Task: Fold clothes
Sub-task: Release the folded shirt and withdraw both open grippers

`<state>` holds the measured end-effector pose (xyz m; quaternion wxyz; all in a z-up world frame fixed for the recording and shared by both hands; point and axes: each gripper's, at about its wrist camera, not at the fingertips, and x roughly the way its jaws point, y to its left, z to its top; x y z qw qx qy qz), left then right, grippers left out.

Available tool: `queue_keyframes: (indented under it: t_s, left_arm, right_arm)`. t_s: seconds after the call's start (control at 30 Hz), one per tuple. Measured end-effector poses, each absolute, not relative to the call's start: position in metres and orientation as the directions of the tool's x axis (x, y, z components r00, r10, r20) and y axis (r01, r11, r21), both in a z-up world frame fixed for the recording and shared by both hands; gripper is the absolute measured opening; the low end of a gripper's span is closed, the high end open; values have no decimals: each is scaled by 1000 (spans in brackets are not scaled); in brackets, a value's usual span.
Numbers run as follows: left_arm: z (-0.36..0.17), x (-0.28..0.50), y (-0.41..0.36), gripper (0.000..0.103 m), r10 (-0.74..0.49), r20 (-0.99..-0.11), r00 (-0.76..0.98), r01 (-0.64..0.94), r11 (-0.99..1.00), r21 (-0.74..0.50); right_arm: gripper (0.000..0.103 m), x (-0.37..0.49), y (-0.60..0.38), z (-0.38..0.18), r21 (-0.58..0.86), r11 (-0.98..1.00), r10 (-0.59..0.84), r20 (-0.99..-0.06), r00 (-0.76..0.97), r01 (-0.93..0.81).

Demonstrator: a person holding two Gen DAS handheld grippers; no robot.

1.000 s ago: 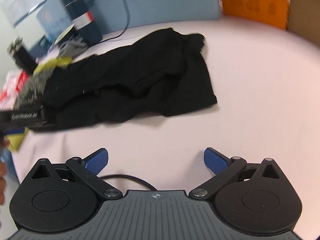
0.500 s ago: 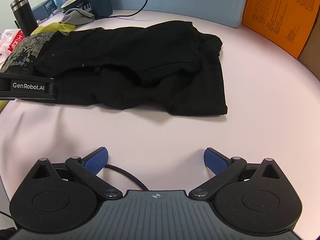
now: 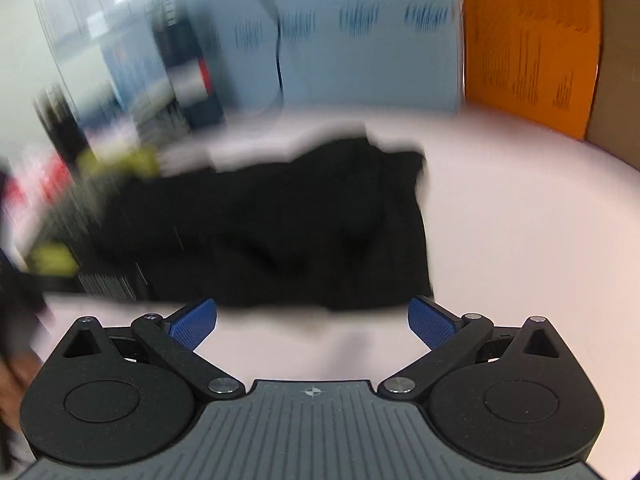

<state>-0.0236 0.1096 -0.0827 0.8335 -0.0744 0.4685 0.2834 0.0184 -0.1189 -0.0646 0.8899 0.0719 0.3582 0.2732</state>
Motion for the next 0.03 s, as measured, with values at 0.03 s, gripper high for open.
queue_keyframes:
  t_s: [0.03]
  left_arm:
    - [-82,-24,111,103,404,-821,404,-536,831,145]
  right_arm:
    - [103,25,-122,-63,366,829,559,-572,601,-423]
